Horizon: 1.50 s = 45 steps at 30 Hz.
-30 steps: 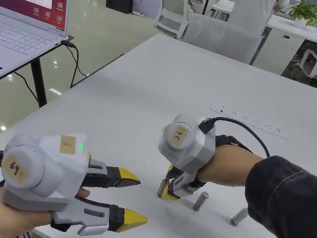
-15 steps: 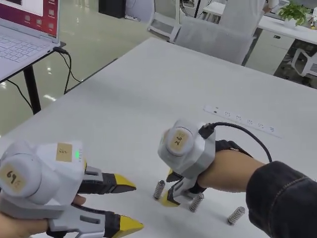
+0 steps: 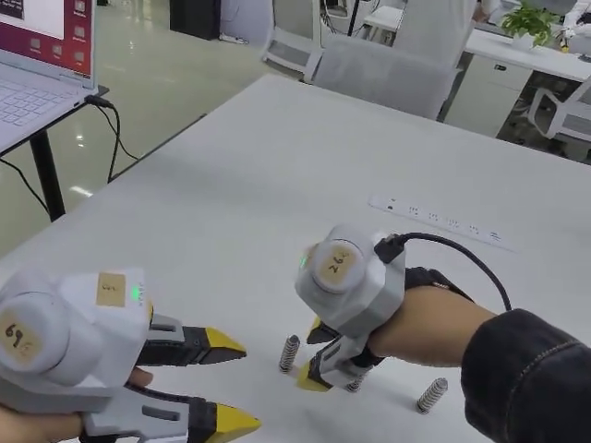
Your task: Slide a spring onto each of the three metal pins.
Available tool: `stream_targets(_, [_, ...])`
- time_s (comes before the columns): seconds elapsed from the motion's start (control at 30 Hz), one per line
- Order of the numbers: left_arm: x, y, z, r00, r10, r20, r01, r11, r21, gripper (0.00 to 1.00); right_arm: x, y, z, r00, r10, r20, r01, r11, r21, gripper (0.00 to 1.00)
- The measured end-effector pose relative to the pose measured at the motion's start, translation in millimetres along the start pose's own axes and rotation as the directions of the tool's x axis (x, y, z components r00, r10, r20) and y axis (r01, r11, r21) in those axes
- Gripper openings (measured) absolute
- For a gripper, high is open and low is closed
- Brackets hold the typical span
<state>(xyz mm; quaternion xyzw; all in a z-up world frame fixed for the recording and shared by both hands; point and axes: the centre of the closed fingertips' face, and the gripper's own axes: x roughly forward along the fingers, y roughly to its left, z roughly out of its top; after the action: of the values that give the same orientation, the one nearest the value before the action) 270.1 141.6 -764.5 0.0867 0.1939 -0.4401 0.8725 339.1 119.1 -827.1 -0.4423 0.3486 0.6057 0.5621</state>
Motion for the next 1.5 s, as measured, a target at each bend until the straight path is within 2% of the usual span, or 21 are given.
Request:
stream_targets(0.4, [0.6,-1.5,-1.9,0.9999,-0.006,-0.008,0.006,1.0,0.0,0.33,-6.7,14.8,2.6,0.9993,-0.009,0.037,0.008,1.0,0.013,0.29])
stream_targets(0.6, [1.0,-2.7,-2.8,0.9998,-0.012,-0.013,0.012,1.0,0.001,0.33,-12.0,22.4,2.6,0.9973,-0.012,0.072,0.009,0.999,0.039,0.29])
stream_targets(0.9, [1.0,-3.5,-2.7,0.9998,-0.013,-0.013,0.013,1.0,-0.002,0.33,-15.3,38.7,-4.6,0.9953,-0.014,0.095,0.008,0.998,0.065,0.29])
stream_targets(1.07, [1.3,-4.2,-2.5,0.9998,-0.016,-0.014,0.015,1.0,-0.004,0.33,-17.3,42.9,-9.8,0.9945,-0.021,0.103,0.012,0.996,0.083,0.29])
stream_targets(1.5, [2.8,-7.6,-2.6,0.9994,-0.026,-0.022,0.026,1.0,-0.007,0.34,-18.6,56.3,-25.3,0.9855,-0.057,0.159,0.027,0.982,0.187,0.29])
